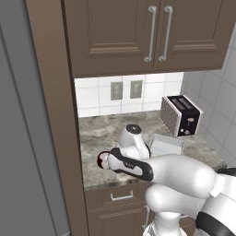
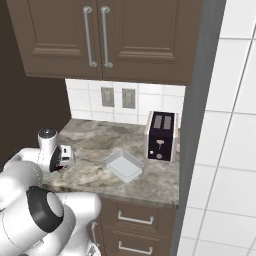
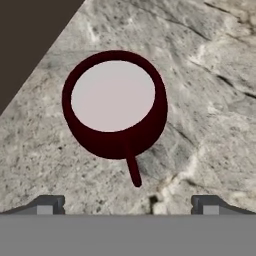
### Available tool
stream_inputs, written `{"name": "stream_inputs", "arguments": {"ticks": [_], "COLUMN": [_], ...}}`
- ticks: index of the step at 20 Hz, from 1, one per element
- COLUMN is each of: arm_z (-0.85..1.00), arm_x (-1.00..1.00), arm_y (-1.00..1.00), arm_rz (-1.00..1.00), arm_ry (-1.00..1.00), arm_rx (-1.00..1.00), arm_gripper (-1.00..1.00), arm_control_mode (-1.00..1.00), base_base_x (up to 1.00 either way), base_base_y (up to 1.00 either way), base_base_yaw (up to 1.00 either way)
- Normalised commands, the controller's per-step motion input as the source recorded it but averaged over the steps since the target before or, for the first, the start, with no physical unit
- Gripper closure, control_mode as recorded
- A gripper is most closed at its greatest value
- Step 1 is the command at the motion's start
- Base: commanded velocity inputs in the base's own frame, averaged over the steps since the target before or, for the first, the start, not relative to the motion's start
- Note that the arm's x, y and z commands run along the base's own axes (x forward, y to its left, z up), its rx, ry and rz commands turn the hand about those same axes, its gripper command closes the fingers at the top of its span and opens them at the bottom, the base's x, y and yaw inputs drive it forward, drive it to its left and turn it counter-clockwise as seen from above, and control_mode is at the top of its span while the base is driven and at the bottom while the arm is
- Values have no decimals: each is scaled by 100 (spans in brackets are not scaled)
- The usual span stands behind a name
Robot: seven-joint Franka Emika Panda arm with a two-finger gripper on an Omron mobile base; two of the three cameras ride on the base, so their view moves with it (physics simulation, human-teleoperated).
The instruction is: Pick the mug from the counter and place it inside the microwave. Then close the microwave.
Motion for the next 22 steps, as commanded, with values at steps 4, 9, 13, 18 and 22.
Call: {"name": "stream_inputs", "arguments": {"ticks": [4, 9, 13, 18, 22], "arm_z": [-5, -6, -5, 0, -2], "arm_x": [18, 27, 18, 0, 0], "arm_y": [-1, -1, 0, 0, 0], "arm_rz": [0, 0, 0, 0, 0], "arm_ry": [6, 1, 0, 0, 2], "arm_rx": [0, 0, 0, 0, 0], "arm_gripper": [-100, -100, -100, -100, -100], "arm_control_mode": [-100, -100, -100, -100, -100], "base_base_x": [0, 0, 0, 0, 0], "base_base_y": [0, 0, 0, 0, 0], "base_base_yaw": [0, 0, 0, 0, 0]}}
